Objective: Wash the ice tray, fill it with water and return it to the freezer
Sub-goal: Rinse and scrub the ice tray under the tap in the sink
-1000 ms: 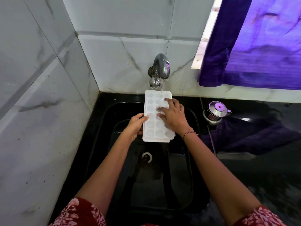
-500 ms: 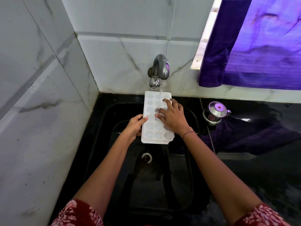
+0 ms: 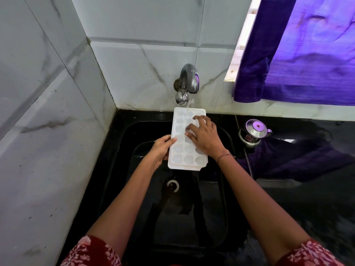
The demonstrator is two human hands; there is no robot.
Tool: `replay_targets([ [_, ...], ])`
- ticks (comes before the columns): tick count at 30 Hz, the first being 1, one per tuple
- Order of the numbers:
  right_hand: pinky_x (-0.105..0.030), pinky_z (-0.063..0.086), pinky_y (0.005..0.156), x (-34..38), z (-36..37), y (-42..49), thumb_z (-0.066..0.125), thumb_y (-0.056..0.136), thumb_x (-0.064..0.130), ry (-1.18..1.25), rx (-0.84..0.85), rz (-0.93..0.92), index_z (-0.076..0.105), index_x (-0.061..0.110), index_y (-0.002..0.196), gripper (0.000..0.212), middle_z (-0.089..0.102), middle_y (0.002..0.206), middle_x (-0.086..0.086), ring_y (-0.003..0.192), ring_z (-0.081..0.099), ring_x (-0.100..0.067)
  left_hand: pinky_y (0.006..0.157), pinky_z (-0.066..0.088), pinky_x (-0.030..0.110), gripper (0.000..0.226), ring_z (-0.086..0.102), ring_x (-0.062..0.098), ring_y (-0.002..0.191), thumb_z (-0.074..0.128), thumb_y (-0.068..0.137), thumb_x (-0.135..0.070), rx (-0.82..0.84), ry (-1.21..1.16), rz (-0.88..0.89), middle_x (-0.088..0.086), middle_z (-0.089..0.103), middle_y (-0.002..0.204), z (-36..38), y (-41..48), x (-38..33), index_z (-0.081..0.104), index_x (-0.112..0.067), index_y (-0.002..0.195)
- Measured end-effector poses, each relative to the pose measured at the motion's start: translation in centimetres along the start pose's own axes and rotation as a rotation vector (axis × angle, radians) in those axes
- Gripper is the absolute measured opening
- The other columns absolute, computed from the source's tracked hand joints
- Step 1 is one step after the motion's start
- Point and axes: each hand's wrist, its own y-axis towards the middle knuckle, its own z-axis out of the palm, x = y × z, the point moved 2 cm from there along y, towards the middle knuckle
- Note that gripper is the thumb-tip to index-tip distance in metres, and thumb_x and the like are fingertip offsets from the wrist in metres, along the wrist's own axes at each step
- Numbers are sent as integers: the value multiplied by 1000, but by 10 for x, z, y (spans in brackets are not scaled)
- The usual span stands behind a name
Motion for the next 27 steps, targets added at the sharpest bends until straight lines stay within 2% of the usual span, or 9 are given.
replay_targets([
  [4,-48,24,109,0,-2,-3,44,95,43,8,-29,0,56,21,119,35,35,146,-8,138,23,-31,59,53,28,19,64,15,73,53,95,-22,4,8,0,0,67,84,2,3,-4,59,-18,111],
  [8,-49,26,107,3,-5,-2,46,95,42,16,-81,-46,56,26,122,33,37,144,-9,136,26,-33,54,52,26,13,65,13,73,52,95,-23,26,14,4,-1,67,84,7,3,-5,61,-21,105],
  [12,-48,21,109,14,-3,4,41,98,39,-21,-57,-60,63,22,113,31,38,145,-10,138,26,-33,57,52,27,13,64,12,73,54,94,-22,45,-4,-1,-2,68,84,12,1,-2,61,-22,105],
  [17,-47,17,111,14,1,2,36,100,41,-21,-13,-61,61,27,121,36,33,148,-7,140,21,-31,54,51,26,11,65,12,74,54,94,-23,40,-9,4,-2,68,84,9,-1,-2,63,-24,99],
  [20,-47,16,111,11,-2,0,37,98,43,-33,-21,-54,62,28,119,36,33,148,-6,140,21,-31,55,52,25,11,66,8,69,53,94,-23,44,2,4,-3,68,83,8,-2,-1,63,-25,97],
  [25,-47,18,111,8,-1,0,38,98,44,-28,23,-79,62,29,122,37,32,148,-5,139,21,-31,49,50,22,19,66,7,65,53,95,-22,46,19,-5,-1,68,83,11,-4,-2,62,-17,111],
  [27,-48,21,109,6,-1,1,42,96,44,-43,11,-87,65,25,115,35,39,142,-6,137,26,-32,55,54,26,24,66,11,72,54,94,-22,54,29,-10,0,68,86,11,-4,0,61,-15,116],
])
